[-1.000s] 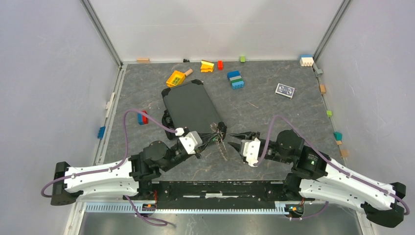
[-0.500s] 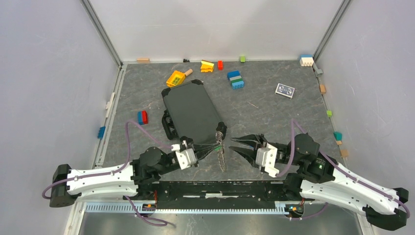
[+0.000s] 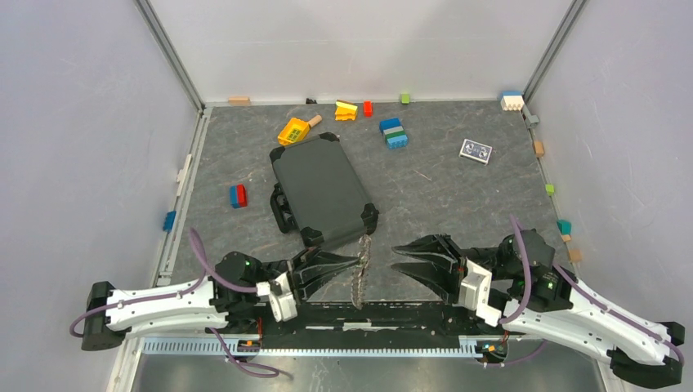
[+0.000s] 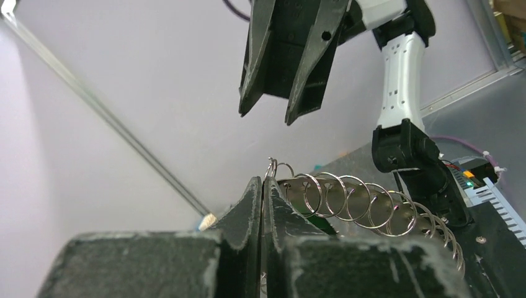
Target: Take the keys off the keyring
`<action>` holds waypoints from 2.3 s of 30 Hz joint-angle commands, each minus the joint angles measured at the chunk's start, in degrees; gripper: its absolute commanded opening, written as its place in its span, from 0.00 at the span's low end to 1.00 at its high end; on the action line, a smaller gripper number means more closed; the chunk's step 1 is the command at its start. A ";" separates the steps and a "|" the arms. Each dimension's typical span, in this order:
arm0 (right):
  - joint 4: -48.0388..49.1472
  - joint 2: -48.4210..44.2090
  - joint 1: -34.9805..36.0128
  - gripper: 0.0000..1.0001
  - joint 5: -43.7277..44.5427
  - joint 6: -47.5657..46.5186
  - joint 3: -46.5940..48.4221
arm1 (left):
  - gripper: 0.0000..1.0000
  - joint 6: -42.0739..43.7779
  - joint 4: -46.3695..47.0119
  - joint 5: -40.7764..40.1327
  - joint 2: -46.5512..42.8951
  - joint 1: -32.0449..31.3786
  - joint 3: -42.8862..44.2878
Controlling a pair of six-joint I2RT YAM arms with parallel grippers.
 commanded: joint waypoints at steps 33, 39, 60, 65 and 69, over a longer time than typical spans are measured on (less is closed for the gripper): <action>12.36 4.55 0.24 0.36 -5.96 3.91 -4.55 | 0.02 3.64 -4.00 -2.41 2.35 0.22 4.98; 13.49 6.29 0.19 0.34 -6.25 3.87 -5.14 | 0.02 3.70 -4.04 -2.58 2.13 0.19 4.78; 17.97 7.90 0.18 0.19 0.31 5.49 -7.84 | 0.02 3.86 -4.69 -0.38 2.22 0.19 4.94; 17.87 7.80 0.19 0.06 0.01 5.46 -7.97 | 0.02 3.89 -4.82 0.26 2.60 0.20 5.17; 16.93 7.47 0.19 0.00 -0.21 4.26 -7.85 | 0.03 3.50 -5.07 0.50 2.95 0.23 5.34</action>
